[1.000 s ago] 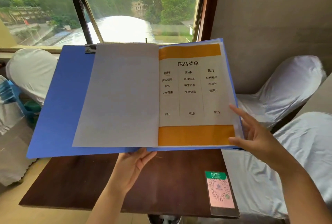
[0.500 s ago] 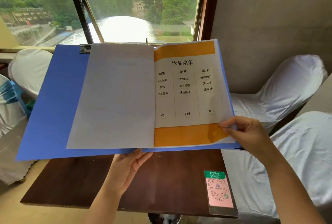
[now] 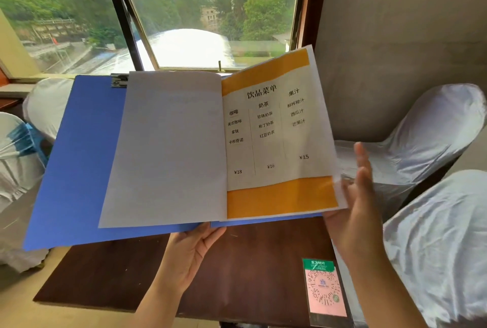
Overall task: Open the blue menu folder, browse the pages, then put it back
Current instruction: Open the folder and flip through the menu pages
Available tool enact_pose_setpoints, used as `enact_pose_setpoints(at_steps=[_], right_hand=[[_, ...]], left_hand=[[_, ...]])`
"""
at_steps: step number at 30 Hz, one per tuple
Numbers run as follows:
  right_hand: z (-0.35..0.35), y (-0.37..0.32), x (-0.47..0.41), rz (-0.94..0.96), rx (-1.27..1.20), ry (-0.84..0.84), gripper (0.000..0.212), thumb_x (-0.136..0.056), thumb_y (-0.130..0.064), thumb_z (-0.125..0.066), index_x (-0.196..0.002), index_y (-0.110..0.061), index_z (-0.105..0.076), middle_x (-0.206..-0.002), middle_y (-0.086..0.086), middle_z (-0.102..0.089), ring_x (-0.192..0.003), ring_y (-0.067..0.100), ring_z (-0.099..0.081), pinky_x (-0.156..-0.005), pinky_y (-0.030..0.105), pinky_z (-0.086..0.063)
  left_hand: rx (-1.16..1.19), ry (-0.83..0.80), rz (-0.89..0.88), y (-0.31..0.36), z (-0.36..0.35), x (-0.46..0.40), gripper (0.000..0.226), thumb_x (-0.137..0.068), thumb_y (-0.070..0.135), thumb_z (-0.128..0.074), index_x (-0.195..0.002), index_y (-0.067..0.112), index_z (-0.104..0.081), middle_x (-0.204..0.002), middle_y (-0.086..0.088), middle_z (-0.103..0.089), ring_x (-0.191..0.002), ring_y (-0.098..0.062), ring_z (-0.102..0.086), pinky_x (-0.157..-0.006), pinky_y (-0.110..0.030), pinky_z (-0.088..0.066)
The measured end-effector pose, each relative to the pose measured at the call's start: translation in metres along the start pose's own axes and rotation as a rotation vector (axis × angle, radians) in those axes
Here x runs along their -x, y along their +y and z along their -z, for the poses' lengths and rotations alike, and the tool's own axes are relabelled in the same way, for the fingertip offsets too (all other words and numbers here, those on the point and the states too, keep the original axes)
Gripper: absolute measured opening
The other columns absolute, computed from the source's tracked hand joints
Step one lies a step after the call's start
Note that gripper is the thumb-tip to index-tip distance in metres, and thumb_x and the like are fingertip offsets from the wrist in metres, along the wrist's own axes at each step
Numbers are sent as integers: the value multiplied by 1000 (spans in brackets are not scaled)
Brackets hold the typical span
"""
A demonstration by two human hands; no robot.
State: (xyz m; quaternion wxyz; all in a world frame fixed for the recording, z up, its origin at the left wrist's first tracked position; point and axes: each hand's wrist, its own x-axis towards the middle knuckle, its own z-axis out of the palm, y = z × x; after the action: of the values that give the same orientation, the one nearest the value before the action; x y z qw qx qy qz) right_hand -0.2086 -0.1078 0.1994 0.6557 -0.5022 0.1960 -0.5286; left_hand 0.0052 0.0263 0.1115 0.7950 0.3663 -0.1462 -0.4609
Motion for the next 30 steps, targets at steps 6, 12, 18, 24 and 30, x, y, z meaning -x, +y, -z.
enact_pose_setpoints(at_steps=[6,12,18,24,30], right_hand=[[-56,24,10,-389,409,-27,36,-97,-7,-42,-64,-22,-38,-71,1,-48,-70,14,-52,-50,3,-39],[-102,66,25,81,957,-655,37,-94,-44,-34,-131,-38,-37,-145,-14,-40,-139,7,-26,-114,31,-20],[-102,79,37,292,1275,-761,46,-96,-47,-25,-137,-30,-35,-151,-7,-32,-141,9,-19,-117,45,7],[-37,44,-3,496,1141,-168,36,-83,-22,-58,-120,-21,-59,-134,4,-53,-127,17,-42,-106,48,-32],[47,9,-43,-198,669,-316,75,-77,-11,-71,-132,-49,-35,-134,0,-52,-112,14,-59,-86,33,-55]], left_hand=[[2,-26,-1,-2,-5,-1,49,-74,-4,-57,-118,18,-57,-107,-10,-73,-100,-29,-69,-70,-36,-60],[-158,-26,-1,-7,-10,2,36,-80,8,-53,-115,8,-60,-104,-18,-71,-93,-27,-70,-70,-32,-60],[-47,43,21,-16,6,7,48,-93,8,-27,-101,18,-73,-101,-11,-74,-87,-18,-72,-67,-29,-60],[-21,-28,-17,0,4,-6,40,-77,-5,-54,-114,9,-61,-101,-13,-75,-95,-28,-71,-73,-35,-59],[-12,-12,-14,3,12,-9,31,-78,-4,-53,-96,12,-74,-95,-12,-76,-92,-26,-72,-71,-32,-59]])
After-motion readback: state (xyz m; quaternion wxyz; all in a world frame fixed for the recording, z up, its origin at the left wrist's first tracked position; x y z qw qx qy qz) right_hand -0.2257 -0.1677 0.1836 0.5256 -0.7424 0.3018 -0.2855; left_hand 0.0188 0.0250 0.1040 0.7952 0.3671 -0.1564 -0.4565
